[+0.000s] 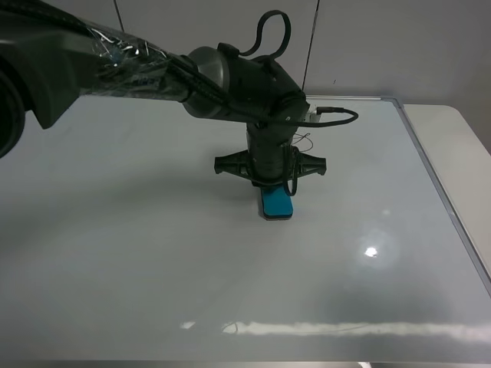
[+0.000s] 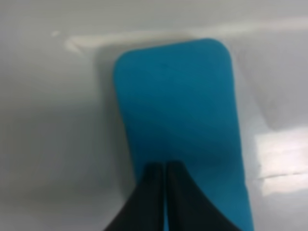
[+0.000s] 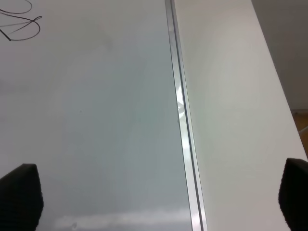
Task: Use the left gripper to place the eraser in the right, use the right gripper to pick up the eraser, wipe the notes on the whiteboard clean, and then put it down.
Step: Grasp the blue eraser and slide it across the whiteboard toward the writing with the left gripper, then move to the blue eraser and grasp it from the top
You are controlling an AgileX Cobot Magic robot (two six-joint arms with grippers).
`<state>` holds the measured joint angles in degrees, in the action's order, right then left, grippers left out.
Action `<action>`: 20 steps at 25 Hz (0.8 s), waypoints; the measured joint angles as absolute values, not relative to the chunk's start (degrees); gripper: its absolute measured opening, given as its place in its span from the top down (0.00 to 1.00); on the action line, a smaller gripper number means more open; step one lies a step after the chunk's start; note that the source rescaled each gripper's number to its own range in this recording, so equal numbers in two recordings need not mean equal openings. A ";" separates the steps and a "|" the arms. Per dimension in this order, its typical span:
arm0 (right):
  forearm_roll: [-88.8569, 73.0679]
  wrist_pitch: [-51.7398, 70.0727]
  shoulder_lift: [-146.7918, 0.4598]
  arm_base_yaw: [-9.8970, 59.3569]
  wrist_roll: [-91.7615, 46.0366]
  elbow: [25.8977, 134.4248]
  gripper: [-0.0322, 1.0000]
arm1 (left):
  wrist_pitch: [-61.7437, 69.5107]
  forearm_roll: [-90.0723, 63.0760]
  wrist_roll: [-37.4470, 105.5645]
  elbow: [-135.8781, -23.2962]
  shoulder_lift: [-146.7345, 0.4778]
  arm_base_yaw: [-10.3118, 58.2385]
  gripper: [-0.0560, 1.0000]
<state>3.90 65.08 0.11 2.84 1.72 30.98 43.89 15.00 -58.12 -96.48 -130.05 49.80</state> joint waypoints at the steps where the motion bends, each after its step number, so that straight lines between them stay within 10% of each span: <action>1: 3.90 65.08 0.11 2.84 1.72 30.98 0.03 | 45.01 15.14 -57.95 -97.31 -130.05 49.80 0.95; 9: 3.90 65.08 0.11 2.84 1.72 30.98 0.03 | 54.88 17.53 -53.91 -102.41 -126.77 49.80 0.90; 12: 3.90 65.08 0.11 2.84 1.72 30.98 0.03 | 56.20 21.15 -52.33 -102.67 -124.56 49.80 0.69; 16: 3.90 65.08 0.11 2.84 1.72 30.98 0.03 | 58.53 24.18 -50.91 -102.67 -122.44 49.80 0.15; 20: 3.90 65.08 0.11 2.84 1.72 30.98 0.03 | 60.40 25.03 -48.12 -102.67 -121.52 49.74 0.02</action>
